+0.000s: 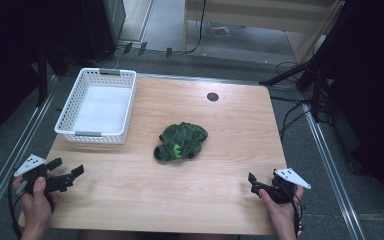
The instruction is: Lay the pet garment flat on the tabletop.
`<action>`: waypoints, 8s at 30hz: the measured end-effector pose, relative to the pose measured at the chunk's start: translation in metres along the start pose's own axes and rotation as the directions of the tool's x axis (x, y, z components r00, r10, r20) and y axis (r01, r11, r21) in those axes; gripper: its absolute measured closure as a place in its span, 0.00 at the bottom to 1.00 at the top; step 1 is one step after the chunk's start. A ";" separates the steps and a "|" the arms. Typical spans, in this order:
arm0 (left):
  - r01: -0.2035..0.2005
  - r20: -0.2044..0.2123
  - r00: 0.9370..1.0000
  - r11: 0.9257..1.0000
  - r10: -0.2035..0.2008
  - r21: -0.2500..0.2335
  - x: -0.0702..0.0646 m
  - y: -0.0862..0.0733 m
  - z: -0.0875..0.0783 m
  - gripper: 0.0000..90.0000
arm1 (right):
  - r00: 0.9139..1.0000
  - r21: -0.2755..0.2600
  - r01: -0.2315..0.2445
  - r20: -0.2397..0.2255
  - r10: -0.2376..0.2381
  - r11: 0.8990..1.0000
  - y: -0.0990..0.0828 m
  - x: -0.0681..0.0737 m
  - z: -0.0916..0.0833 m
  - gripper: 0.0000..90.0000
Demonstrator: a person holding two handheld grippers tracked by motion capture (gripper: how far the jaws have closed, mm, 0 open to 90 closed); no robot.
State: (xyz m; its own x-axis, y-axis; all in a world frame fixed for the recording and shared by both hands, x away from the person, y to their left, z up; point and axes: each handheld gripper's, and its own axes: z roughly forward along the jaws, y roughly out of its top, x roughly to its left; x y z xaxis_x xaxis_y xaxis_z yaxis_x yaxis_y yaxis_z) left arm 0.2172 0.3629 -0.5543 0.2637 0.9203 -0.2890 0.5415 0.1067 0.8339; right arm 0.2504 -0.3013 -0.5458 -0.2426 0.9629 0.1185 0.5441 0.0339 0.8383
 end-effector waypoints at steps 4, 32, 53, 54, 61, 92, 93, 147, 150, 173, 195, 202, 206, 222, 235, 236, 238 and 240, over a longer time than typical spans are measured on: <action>0.001 0.001 1.000 1.000 -0.001 0.001 0.000 0.000 0.000 0.02 | 1.000 0.002 0.001 0.004 -0.001 1.000 0.000 0.001 0.000 0.03; -0.004 -0.001 1.000 1.000 0.004 -0.004 0.000 0.000 -0.001 0.02 | 0.970 -0.051 0.200 -0.128 -0.205 0.978 0.051 0.105 0.013 0.03; -0.020 -0.005 1.000 1.000 0.020 0.003 -0.001 0.000 0.000 0.02 | 0.899 0.079 0.400 -0.228 -0.374 0.913 0.061 0.226 0.131 0.00; -0.024 -0.009 1.000 1.000 0.024 0.002 -0.002 0.000 0.000 0.02 | 0.899 0.093 0.406 -0.219 -0.379 0.909 0.058 0.226 0.137 0.01; -0.059 -0.024 0.998 0.998 0.059 0.012 -0.007 0.000 0.000 0.02 | 0.906 -0.023 0.397 -0.149 -0.396 0.917 0.055 0.218 0.126 0.81; -0.289 0.342 0.902 0.957 0.262 0.030 -0.159 0.011 0.075 0.02 | 0.846 -0.062 0.402 -0.355 -0.397 0.914 0.018 0.216 0.006 0.32; -0.287 0.345 0.902 0.957 0.259 0.031 -0.159 0.011 0.076 0.02 | 0.854 -0.059 0.393 -0.346 -0.388 0.918 0.019 0.214 0.006 0.34; -0.295 0.014 0.952 0.907 0.305 0.299 -0.204 0.075 0.228 0.91 | 0.943 0.114 0.332 -0.067 -0.326 0.937 0.089 0.140 0.138 1.00; -0.269 0.126 0.962 0.922 0.242 0.280 -0.196 0.078 0.223 0.64 | 0.962 0.129 0.259 -0.127 -0.243 0.957 0.089 0.127 0.132 0.77; -0.288 0.163 0.955 0.905 0.248 0.313 -0.205 0.080 0.233 0.92 | 0.956 0.244 0.239 -0.230 -0.183 0.940 0.100 0.165 0.173 0.90; -0.216 0.184 0.967 0.952 0.177 0.218 -0.204 0.087 0.184 0.44 | 0.979 0.020 0.068 -0.196 -0.063 0.997 0.094 0.110 0.092 0.65; -0.233 0.169 0.967 0.933 0.191 0.275 -0.203 0.062 0.169 0.65 | 0.957 0.053 0.081 -0.282 -0.063 0.995 0.052 0.107 0.074 0.69; -0.252 0.185 0.962 0.909 0.200 0.332 -0.206 0.051 0.174 0.81 | 0.945 0.077 0.112 -0.316 -0.082 0.991 0.045 0.123 0.082 0.73; -0.247 0.147 0.966 0.923 0.211 0.294 -0.200 0.044 0.176 0.88 | 0.986 0.126 0.084 -0.154 -0.065 0.988 0.038 0.118 0.067 0.88; -0.268 0.166 0.958 0.935 0.233 0.234 -0.212 0.051 0.171 0.77 | 0.971 -0.014 0.097 -0.218 -0.098 0.995 0.065 0.141 0.077 0.72; -0.268 0.161 0.959 0.931 0.233 0.246 -0.210 0.049 0.173 0.79 | 0.968 -0.002 0.114 -0.226 -0.111 0.994 0.063 0.144 0.080 0.73; -0.260 0.148 0.963 0.929 0.227 0.262 -0.206 0.046 0.175 0.82 | 0.966 0.072 0.142 -0.226 -0.123 0.987 0.058 0.147 0.087 0.75; -0.249 0.141 0.966 0.928 0.217 0.278 -0.202 0.043 0.178 0.82 | 0.968 0.146 0.144 -0.226 -0.108 0.979 0.051 0.142 0.093 0.80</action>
State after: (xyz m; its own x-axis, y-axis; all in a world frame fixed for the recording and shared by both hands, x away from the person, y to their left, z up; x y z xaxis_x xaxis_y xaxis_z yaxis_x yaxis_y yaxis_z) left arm 0.3292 0.1149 -0.5436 0.4847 0.8590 -0.1648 0.6586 -0.2345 0.7150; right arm 0.3182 -0.1378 -0.5358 -0.4752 0.8679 0.1443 0.6153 0.2106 0.7596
